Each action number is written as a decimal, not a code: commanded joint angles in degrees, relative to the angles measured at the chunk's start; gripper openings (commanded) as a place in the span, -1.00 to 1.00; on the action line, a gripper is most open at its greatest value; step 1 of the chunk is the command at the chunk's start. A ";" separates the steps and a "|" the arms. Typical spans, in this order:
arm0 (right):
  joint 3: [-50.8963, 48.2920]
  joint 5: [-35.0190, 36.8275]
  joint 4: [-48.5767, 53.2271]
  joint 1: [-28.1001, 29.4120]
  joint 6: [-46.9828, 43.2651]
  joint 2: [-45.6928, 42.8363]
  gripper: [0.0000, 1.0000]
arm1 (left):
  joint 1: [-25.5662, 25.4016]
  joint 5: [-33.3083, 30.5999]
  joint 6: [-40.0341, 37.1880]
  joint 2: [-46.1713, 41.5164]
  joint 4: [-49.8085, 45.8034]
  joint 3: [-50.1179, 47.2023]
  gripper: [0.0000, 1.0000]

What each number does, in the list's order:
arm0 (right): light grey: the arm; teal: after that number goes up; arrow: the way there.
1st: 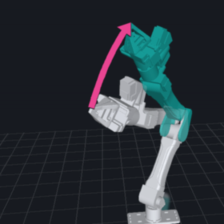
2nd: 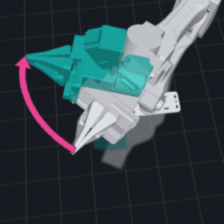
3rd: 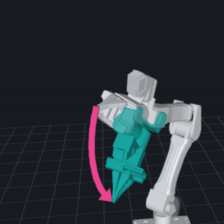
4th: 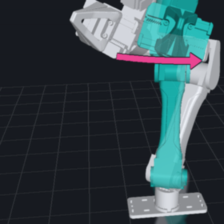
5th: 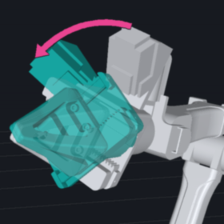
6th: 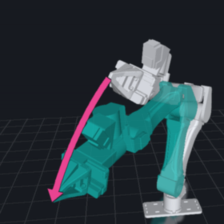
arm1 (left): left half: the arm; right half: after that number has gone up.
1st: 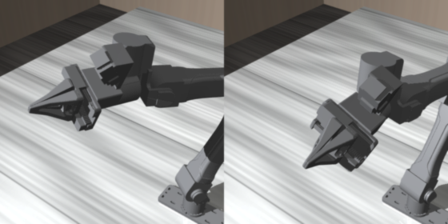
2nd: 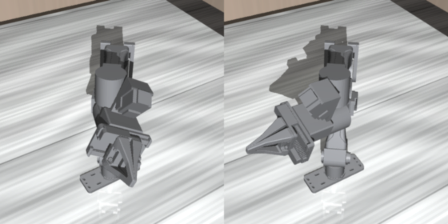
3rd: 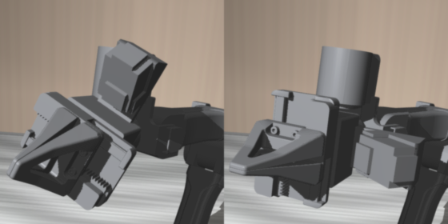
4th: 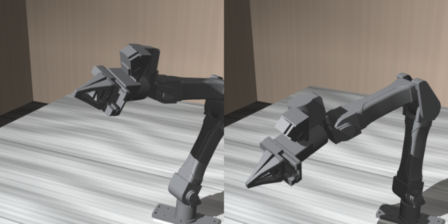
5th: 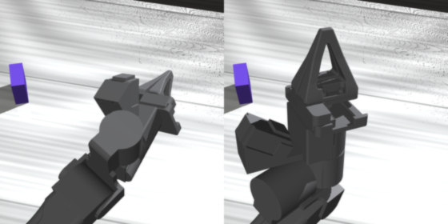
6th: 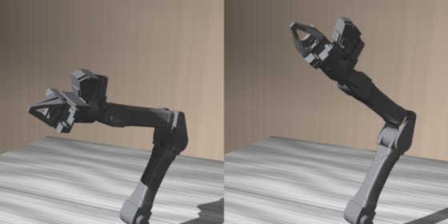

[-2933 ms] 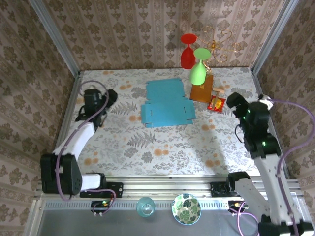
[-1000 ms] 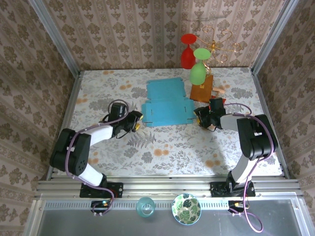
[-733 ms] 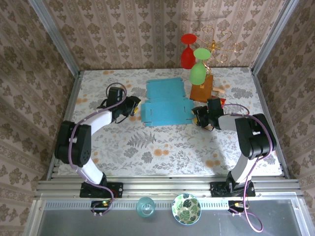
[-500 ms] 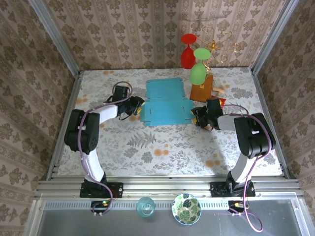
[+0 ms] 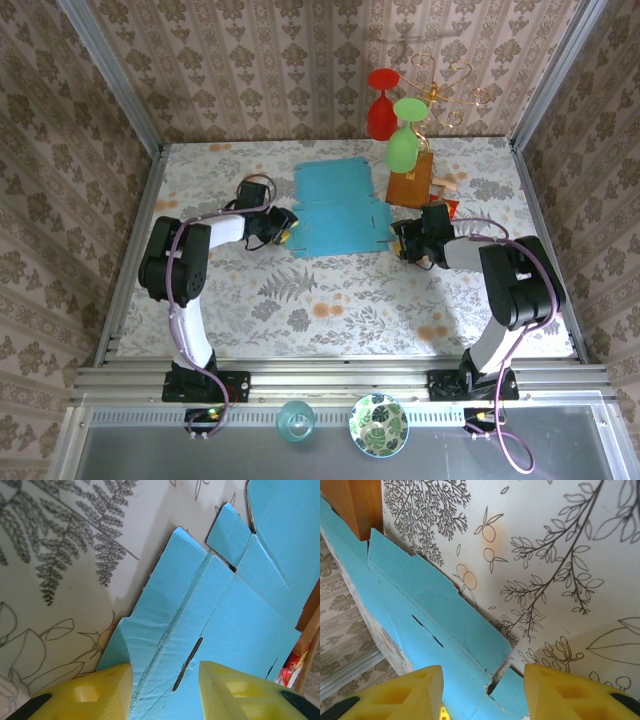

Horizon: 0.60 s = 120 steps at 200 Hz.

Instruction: Fold the paper box

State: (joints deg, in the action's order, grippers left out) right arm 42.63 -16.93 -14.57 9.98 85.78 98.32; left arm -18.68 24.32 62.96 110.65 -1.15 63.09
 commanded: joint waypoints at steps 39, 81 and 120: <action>2.41 1.32 -2.94 1.12 2.78 4.68 -0.06 | 0.04 0.55 -2.09 0.87 -1.88 -1.90 -0.19; 2.03 1.93 -5.79 2.49 5.95 6.10 -0.07 | 0.00 0.81 -2.23 1.08 -2.14 -1.82 -0.18; 1.52 3.04 -8.42 2.67 7.70 6.53 -0.08 | -0.04 1.08 -2.40 1.33 -2.63 -1.46 -0.19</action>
State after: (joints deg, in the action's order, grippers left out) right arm 44.21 -15.20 -18.11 11.16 90.72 101.41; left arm -18.65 24.91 61.93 110.65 -0.45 62.65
